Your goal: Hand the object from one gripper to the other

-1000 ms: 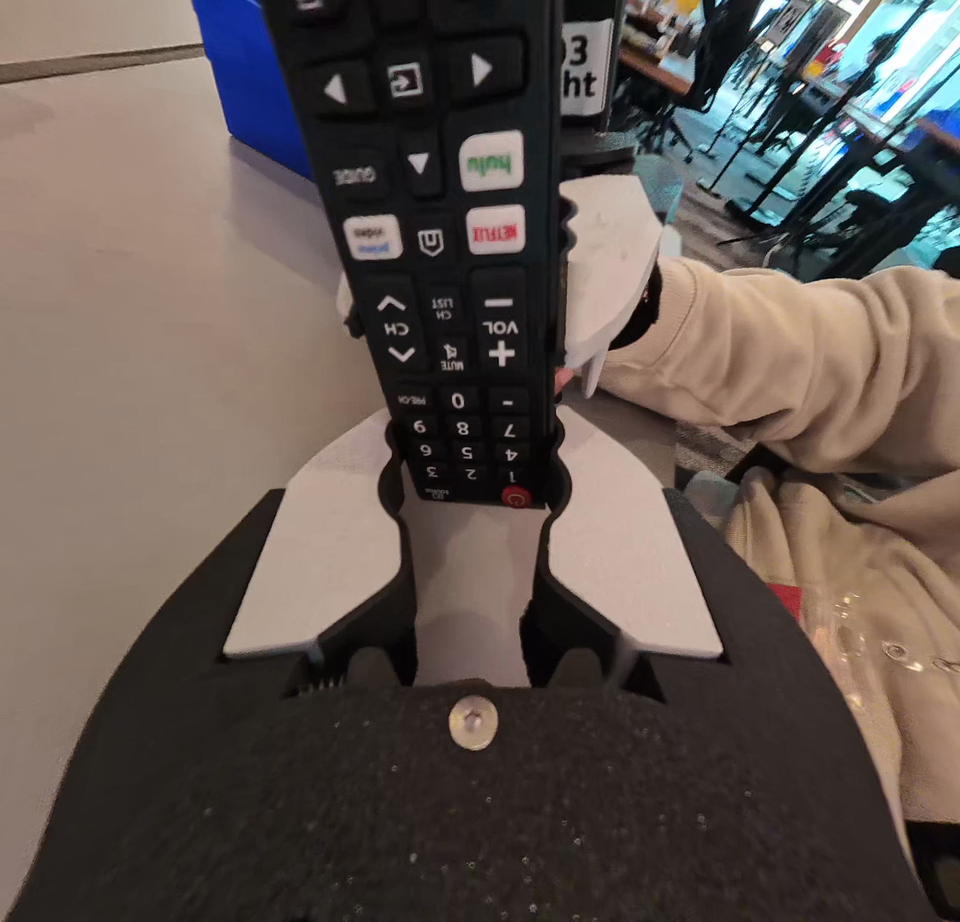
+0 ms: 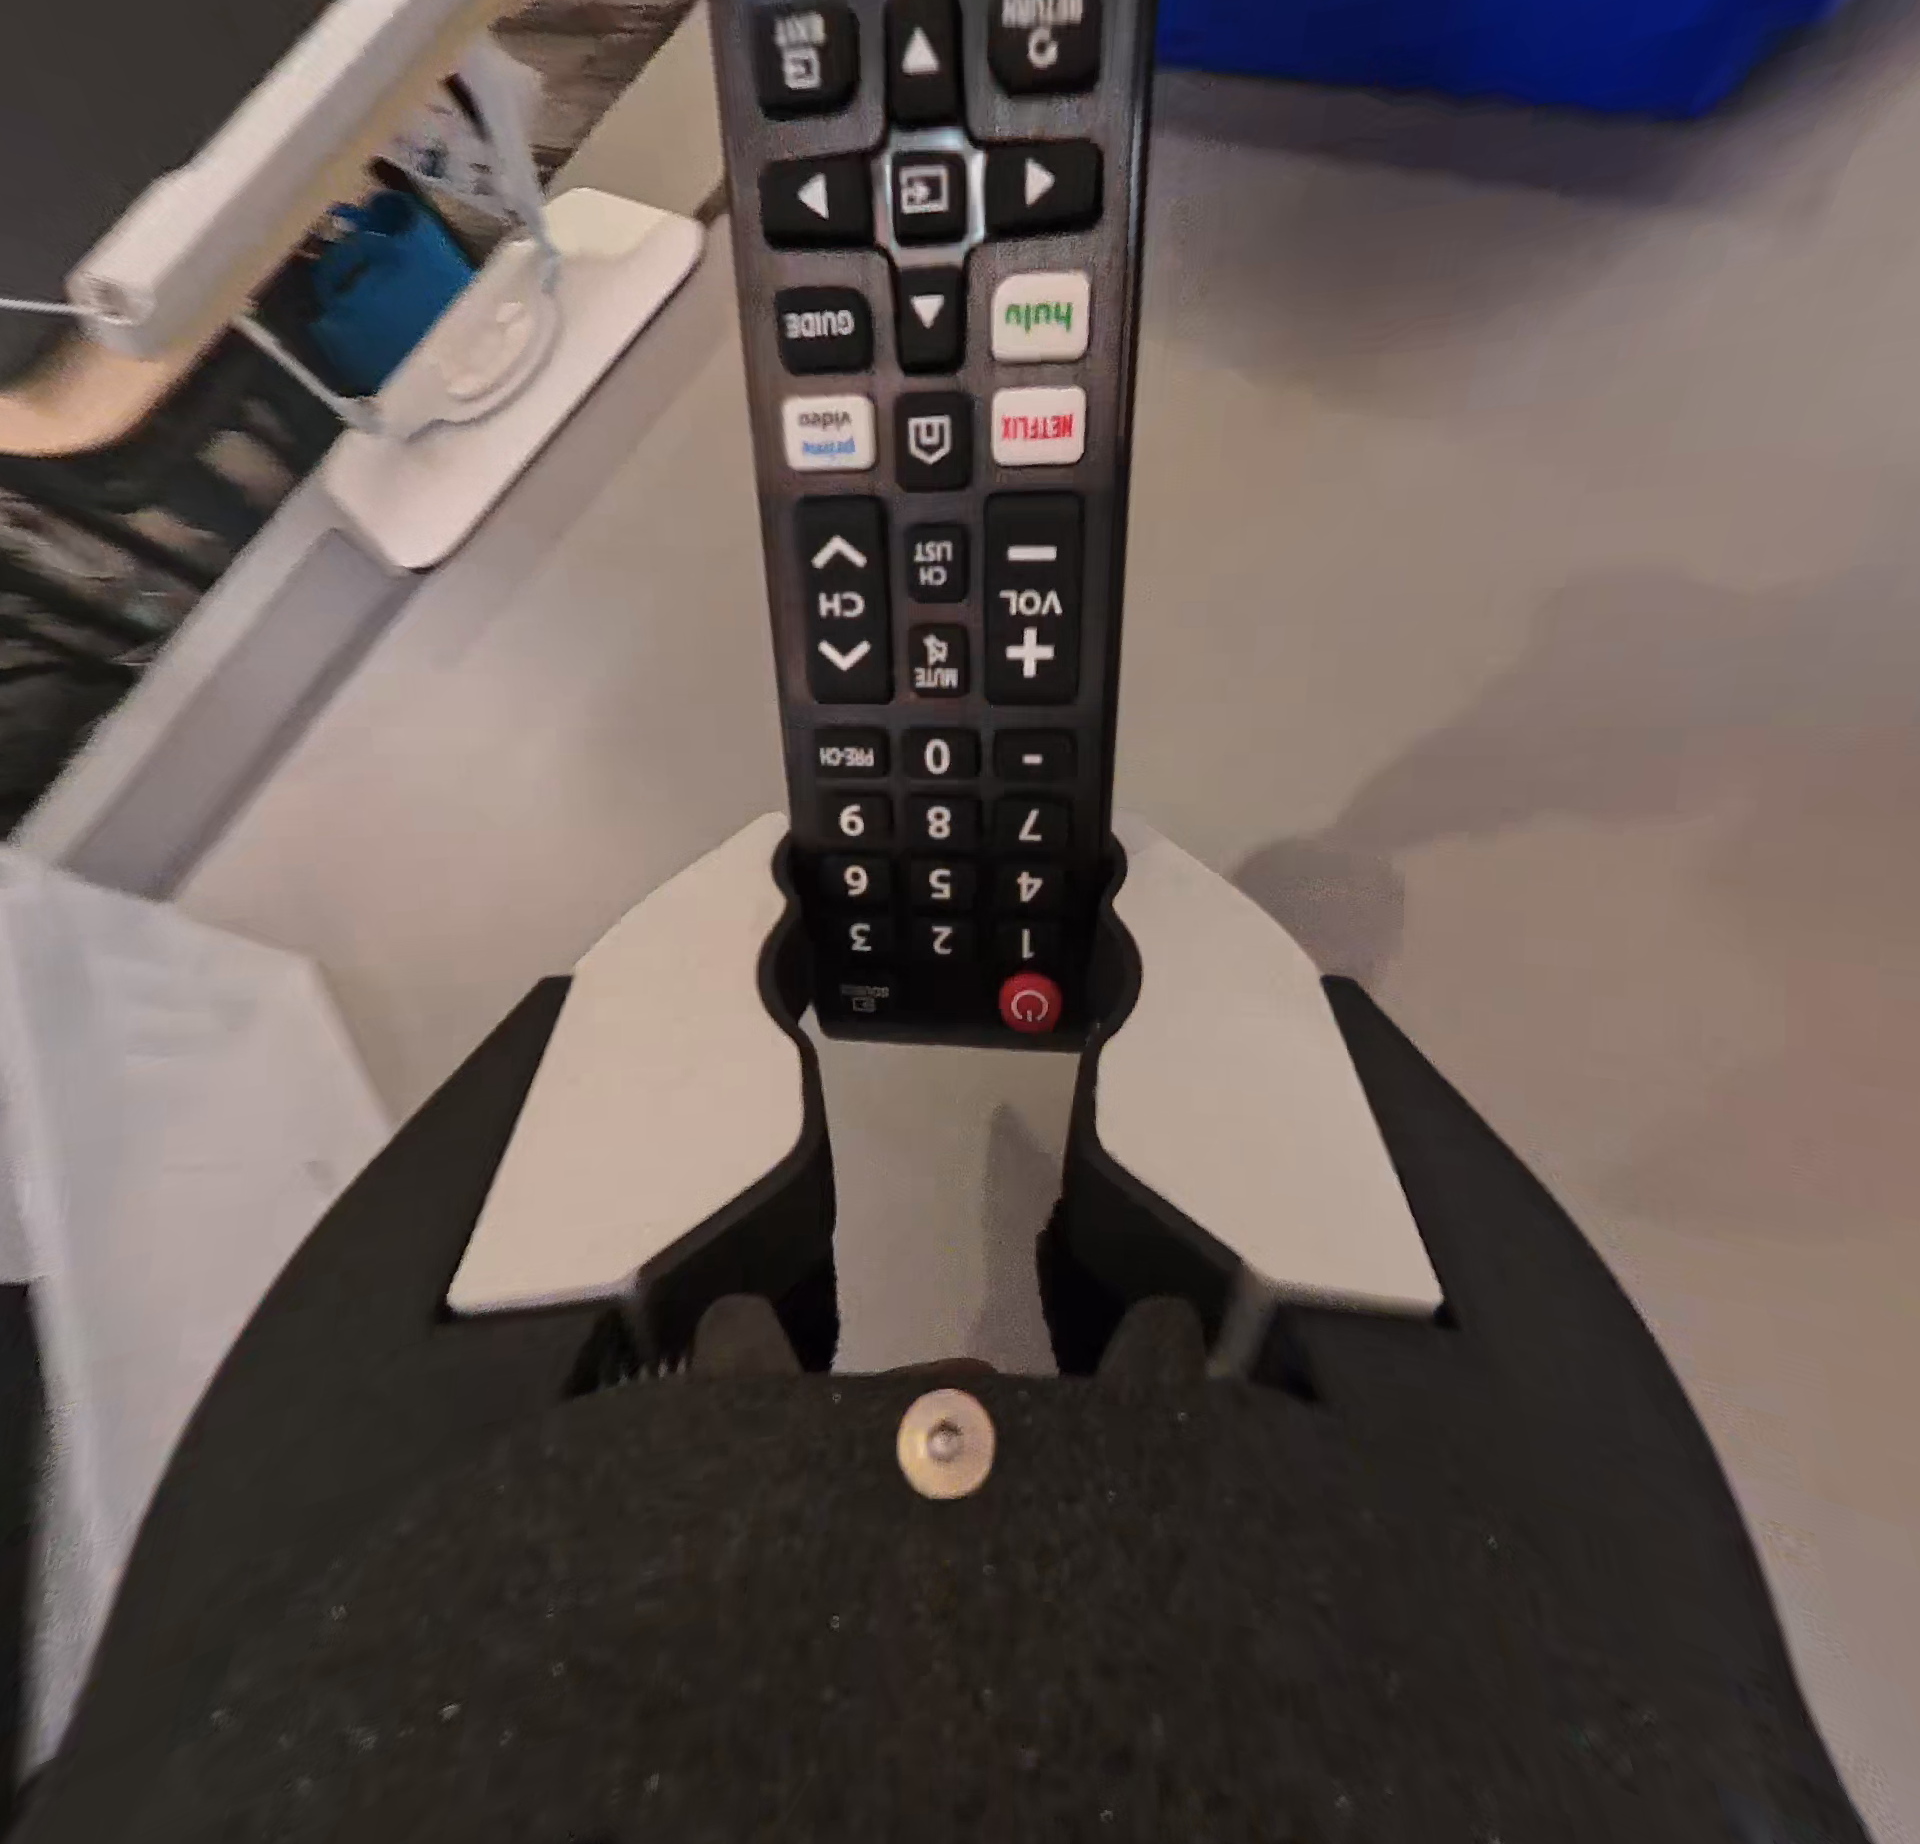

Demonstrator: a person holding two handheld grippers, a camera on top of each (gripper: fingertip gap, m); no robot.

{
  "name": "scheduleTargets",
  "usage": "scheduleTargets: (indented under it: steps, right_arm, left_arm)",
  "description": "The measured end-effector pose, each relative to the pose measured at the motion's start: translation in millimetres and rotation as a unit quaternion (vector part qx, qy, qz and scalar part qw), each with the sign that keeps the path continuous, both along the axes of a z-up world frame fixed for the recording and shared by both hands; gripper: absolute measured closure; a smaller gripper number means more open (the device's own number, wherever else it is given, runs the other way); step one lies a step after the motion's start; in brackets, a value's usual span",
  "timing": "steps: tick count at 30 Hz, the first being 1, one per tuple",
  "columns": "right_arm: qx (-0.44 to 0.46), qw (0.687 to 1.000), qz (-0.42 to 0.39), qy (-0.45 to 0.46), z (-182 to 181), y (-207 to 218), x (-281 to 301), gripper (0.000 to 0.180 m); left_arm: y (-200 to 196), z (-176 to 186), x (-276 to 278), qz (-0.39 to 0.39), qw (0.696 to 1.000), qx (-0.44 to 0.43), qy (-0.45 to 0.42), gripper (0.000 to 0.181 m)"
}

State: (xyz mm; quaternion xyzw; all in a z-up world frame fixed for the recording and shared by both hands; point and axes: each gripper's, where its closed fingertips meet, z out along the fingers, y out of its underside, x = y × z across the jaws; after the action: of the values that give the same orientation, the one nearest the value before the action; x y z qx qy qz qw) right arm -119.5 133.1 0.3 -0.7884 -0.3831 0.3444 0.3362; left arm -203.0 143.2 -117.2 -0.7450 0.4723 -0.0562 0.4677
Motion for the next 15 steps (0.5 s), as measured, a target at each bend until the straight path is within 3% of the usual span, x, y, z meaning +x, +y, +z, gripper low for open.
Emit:
scheduleTargets:
  steps: [4, 6, 10, 13, 15]
  right_arm:
    - [-0.045, 0.998, -0.027, -0.031, -18, 7, -8, 0.109]
    - [-0.044, 0.996, -0.066, -0.042, -37, 25, -2, 0.120]
    - [-0.069, 0.992, -0.090, 0.054, -45, 57, 11, 0.119]
    - [-0.110, 0.987, -0.017, 0.120, -47, 48, 8, 0.110]
    - [-0.124, 0.979, 0.055, 0.155, -42, 28, -5, 0.115]
  left_arm:
    - [9, 6, -10, 0.030, 0.996, 0.069, 0.058, 0.130]
    - [10, 9, -14, 0.039, 0.990, 0.101, 0.086, 0.130]
    - [10, 11, -19, 0.045, 0.980, 0.144, 0.126, 0.130]
    - [8, 16, -19, 0.041, 0.979, 0.155, 0.126, 0.130]
    - [8, 17, -19, 0.036, 0.979, 0.157, 0.126, 0.130]
